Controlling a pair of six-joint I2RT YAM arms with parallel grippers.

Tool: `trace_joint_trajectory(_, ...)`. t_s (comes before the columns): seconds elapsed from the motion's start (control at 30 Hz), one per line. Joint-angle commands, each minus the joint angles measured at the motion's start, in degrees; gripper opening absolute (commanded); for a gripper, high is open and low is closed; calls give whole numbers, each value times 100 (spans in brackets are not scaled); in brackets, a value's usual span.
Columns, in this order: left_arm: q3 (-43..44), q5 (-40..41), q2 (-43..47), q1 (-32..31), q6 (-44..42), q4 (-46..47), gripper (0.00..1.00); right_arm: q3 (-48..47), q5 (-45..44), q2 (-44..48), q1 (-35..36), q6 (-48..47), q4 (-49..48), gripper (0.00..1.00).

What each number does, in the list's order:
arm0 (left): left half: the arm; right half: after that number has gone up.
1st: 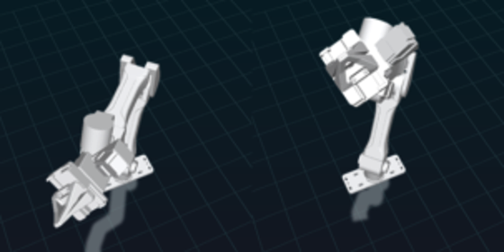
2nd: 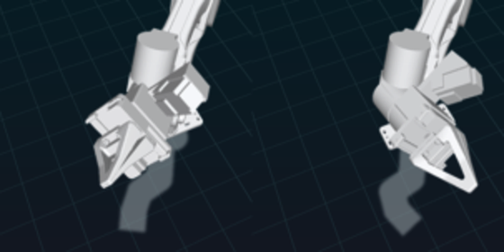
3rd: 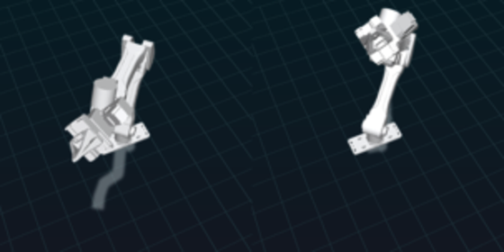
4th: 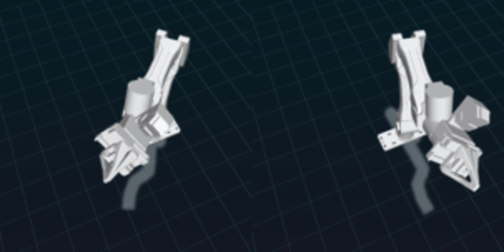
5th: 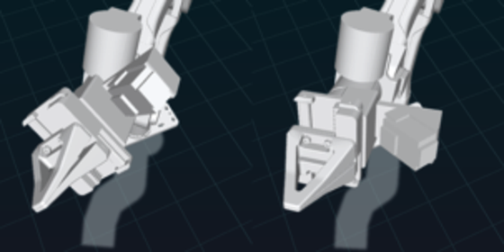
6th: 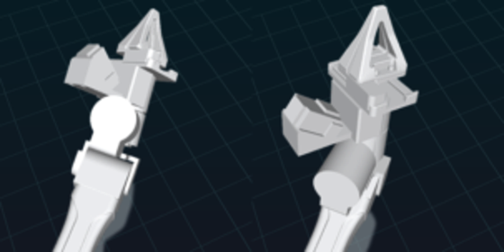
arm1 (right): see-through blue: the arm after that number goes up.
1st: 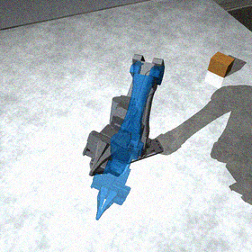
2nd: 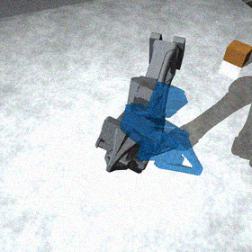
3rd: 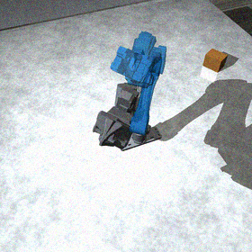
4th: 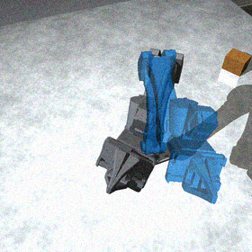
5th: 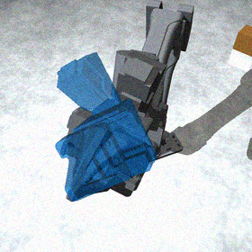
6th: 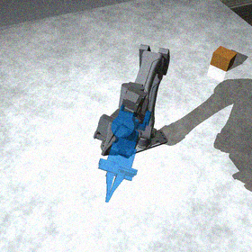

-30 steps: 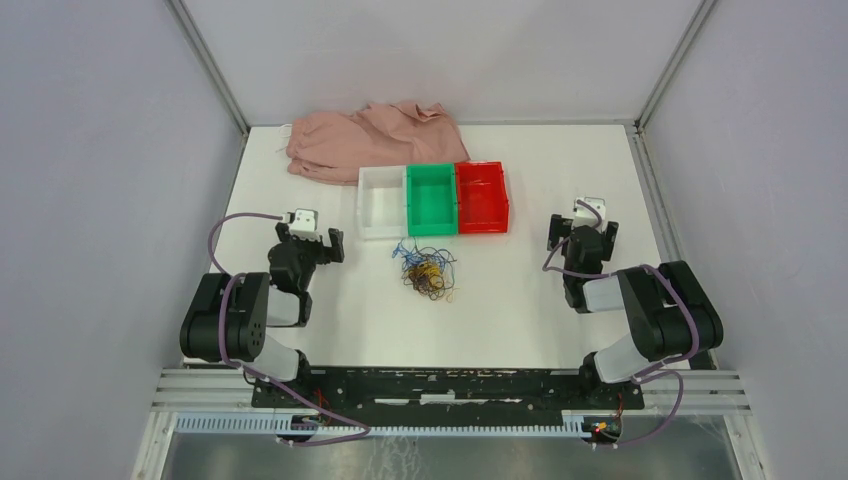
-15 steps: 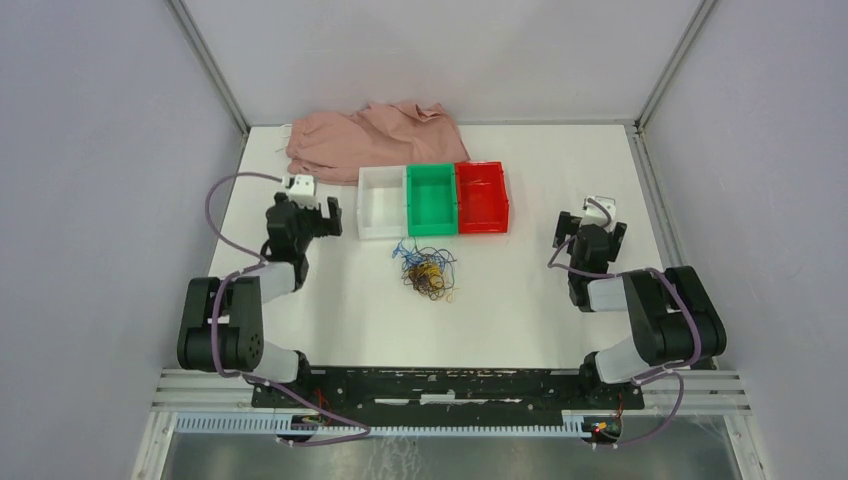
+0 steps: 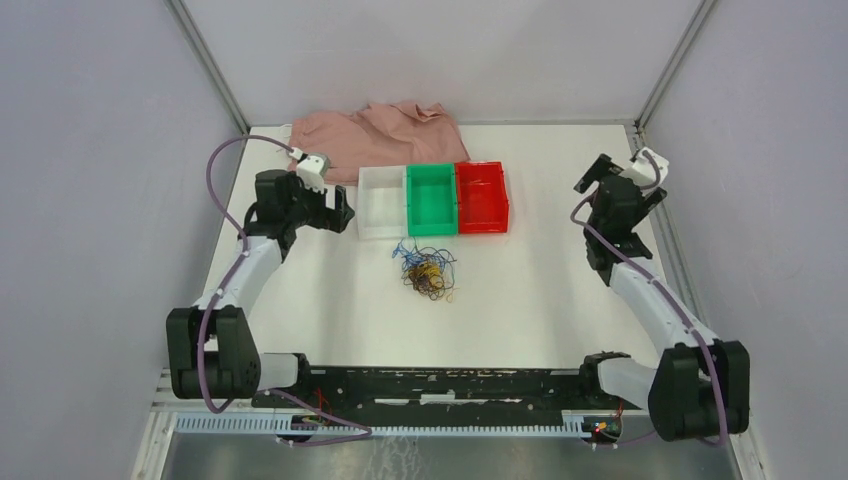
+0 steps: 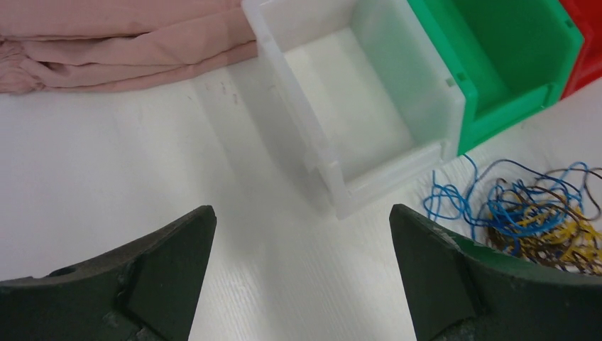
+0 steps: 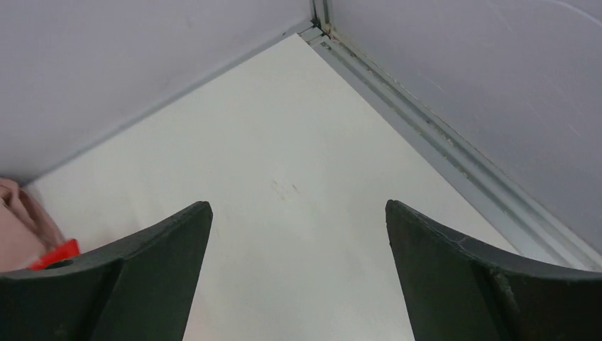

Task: Untangle the cables

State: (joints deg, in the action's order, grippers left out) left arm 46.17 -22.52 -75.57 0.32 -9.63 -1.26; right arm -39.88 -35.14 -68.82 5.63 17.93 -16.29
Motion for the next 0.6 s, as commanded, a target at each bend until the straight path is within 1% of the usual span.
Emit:
trace_joint_trajectory(0.0,701,-818,261,30,-507,-1425,99,-468,-469,520,-19,1867,1779,99)
trace_joint_trajectory(0.03,822,-899,266,31,-601,-1617,99,-521,-107,606,-18,1915,1941,99)
trace_joint_trajectory(0.07,893,-960,267,31,-660,-1807,99,-495,773,670,-23,1590,1757,99)
trace_joint_trajectory(0.1,947,-1010,270,28,-706,-1945,99,-414,1807,685,0,1249,1244,100)
trace_joint_trajectory(0.13,969,-1038,279,27,-733,-2038,99,-377,2556,671,72,1090,1052,100)
trace_joint_trajectory(0.2,997,-1102,309,30,-765,-2187,99,-495,3405,536,474,740,1152,100)
trace_joint_trajectory(0.23,1010,-1127,333,30,-767,-2253,99,-672,3616,437,757,435,1399,99)
trace_joint_trajectory(0.3,1011,-1191,392,30,-754,-2361,99,-1020,3655,228,1502,-117,1919,97)
trace_joint_trajectory(0.37,982,-1287,489,27,-745,-2429,99,-1174,3920,17,2080,-378,2133,93)
trace_joint_trajectory(0.47,923,-1378,638,17,-676,-2444,99,-1365,4653,-275,2570,-460,2261,89)
trace_joint_trajectory(0.57,909,-1461,731,21,-642,-2502,99,-1626,4872,-648,3069,-621,2417,86)
